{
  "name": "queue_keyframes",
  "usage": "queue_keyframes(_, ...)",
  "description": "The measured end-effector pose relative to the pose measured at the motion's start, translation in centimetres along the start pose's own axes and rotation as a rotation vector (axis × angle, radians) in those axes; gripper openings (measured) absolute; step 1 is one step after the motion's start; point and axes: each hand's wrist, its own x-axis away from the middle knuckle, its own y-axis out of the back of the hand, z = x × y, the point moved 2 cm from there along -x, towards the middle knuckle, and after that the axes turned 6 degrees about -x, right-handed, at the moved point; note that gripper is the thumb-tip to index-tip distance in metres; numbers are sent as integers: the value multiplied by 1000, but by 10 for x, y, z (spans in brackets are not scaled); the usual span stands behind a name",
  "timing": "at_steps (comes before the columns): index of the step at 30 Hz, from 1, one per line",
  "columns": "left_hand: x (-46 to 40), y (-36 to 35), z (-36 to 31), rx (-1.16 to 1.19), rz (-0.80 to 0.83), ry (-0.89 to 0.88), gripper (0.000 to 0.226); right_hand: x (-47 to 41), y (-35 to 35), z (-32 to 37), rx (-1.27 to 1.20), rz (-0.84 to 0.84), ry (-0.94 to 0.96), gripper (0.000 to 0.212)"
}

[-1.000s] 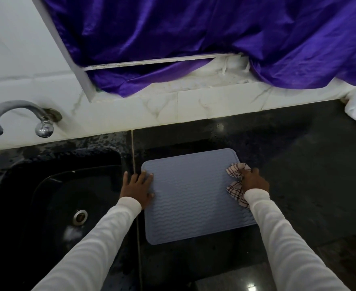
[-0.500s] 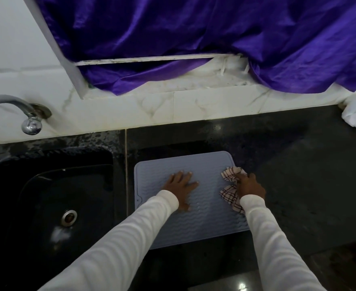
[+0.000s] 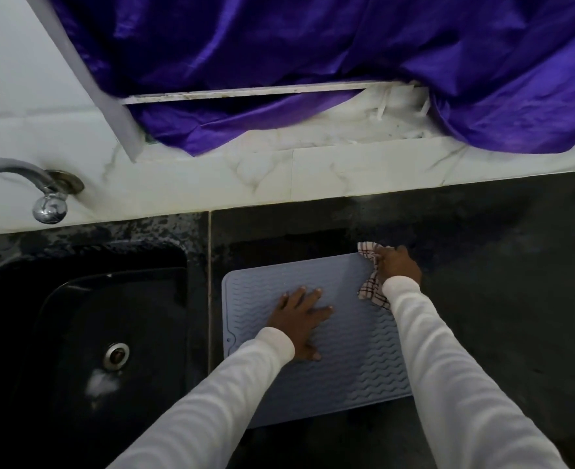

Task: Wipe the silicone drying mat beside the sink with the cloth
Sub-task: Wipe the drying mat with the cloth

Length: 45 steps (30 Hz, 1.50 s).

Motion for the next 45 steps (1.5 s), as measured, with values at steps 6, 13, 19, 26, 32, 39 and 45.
queue_keyframes(6,1,-1,2,22,-16,15,100,9,12,4,164,48,53,35)
queue_keyframes(13,2,-1,1,4,-3,43,100,47,22,-14,82,181,-117,52)
queue_keyframes(19,1,-4,2,4,5,48,99,110,12,-44,104,201,-147,42)
queue_keyframes(26,2,-3,2,17,27,40,98,177,19,-73,123,255,-139,52)
queue_keyframes(32,2,-4,2,7,21,36,97,200,20,-99,33,253,-221,48)
queue_keyframes(39,2,-4,0,1,15,50,98,235,6,-118,46,216,-283,39)
queue_keyframes(45,3,-3,-1,-14,18,50,97,259,-10,-117,24,212,-291,45)
